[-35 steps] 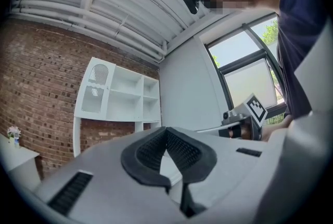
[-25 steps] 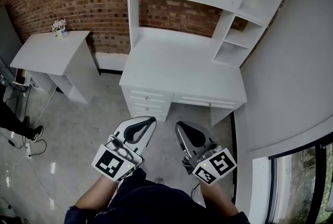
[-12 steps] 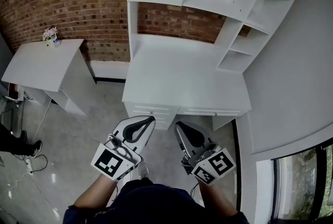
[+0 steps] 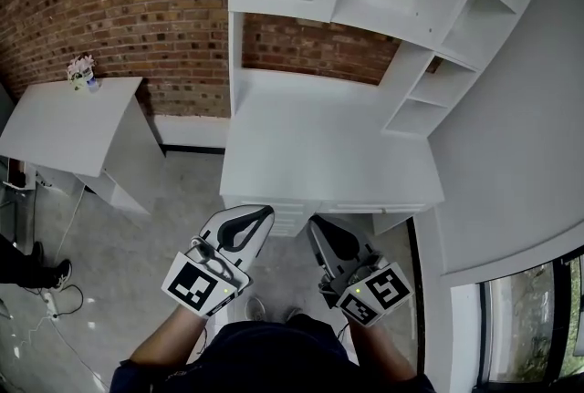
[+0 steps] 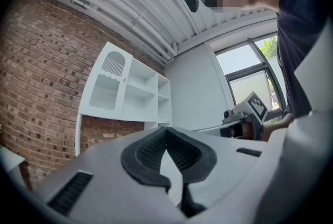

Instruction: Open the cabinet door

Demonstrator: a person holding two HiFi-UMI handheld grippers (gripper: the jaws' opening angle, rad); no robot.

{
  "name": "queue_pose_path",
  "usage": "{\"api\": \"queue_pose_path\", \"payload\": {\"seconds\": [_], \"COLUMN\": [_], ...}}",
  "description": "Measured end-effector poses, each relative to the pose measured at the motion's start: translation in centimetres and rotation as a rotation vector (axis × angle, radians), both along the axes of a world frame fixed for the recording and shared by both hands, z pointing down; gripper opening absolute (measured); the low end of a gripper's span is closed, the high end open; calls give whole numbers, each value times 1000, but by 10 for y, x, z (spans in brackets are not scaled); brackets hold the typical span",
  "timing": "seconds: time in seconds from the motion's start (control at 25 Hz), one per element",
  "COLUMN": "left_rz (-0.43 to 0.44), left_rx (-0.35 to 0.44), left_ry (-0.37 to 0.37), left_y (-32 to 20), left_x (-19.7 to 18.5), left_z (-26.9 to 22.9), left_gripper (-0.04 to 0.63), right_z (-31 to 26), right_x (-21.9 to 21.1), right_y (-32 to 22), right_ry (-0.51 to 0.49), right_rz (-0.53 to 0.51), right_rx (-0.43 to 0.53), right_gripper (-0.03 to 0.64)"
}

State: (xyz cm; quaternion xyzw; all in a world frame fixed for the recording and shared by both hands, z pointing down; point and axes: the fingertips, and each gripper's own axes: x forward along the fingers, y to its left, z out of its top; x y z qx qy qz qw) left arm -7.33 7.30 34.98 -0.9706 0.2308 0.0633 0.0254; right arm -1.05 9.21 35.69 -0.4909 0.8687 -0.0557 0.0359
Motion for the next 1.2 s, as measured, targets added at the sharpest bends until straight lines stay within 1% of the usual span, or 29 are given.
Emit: {"api": "queue_pose_path", "payload": {"seconds": [0.28,0.48,0.64,0.84,0.96,1.12,1.2], "left_rz": [-5,-41,-70,-84,-97,-105,-105], "left_rx": [6,-16,-20,-24,-21,-28,-21], "left_ry": [18,-13,-10,-36,-17,-25,-15], "left_y": [-21,-43,-66,-98,-120,-150,-163], "left_x": [-10,-17,-16,1,19,44,57], "left_z": [-6,6,7,13,9,10,4], "left_gripper": [8,8,8,8,8,8,8], "right_z": [0,4,7,13,16,14,12], "right_x": [-10,-15,-13,2,21,44,56], "right_y": [-23,-47,-71,-102,-124,-156,-170], "right_ry": [-3,-12,-24,-33,-32,-31,-28], "right_rz": [-17,-42,-69,-95,-102,-120,-132], "right_rx": [-12,-17,-22,-28,-39,-42,-45], "right_gripper": [23,23,23,23,23,23,23]}}
